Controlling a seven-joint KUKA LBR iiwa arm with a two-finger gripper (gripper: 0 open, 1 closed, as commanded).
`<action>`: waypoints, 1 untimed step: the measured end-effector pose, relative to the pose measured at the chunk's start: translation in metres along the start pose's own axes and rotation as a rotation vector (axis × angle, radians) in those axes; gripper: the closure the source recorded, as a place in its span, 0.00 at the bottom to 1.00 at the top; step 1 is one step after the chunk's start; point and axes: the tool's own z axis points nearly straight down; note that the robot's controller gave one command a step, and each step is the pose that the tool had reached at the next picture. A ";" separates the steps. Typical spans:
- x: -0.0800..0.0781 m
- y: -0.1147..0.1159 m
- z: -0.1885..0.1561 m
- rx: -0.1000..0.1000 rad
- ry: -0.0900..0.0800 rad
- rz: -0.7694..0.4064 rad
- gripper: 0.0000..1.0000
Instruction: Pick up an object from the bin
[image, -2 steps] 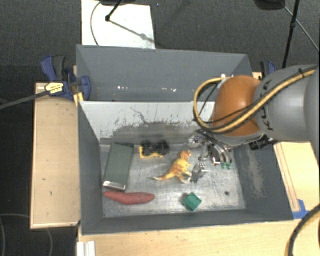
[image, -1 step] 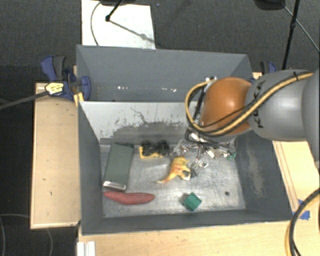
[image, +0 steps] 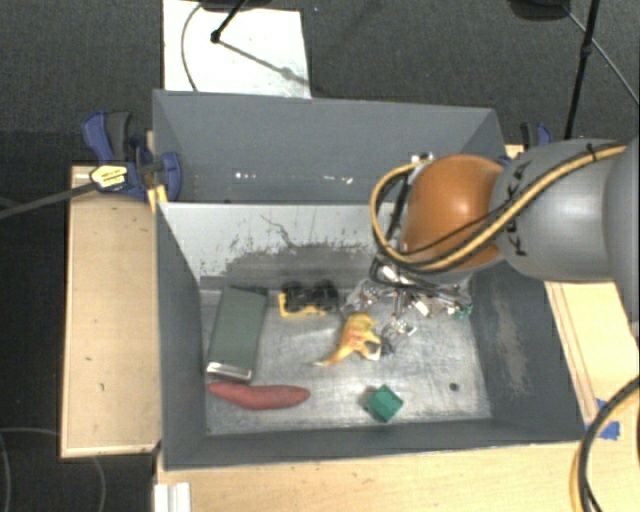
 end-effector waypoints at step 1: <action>0.001 0.002 -0.003 -0.001 0.001 -0.002 1.00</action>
Offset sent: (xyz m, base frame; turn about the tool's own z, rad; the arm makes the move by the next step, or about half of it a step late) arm -0.0186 -0.0256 0.0265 -0.2125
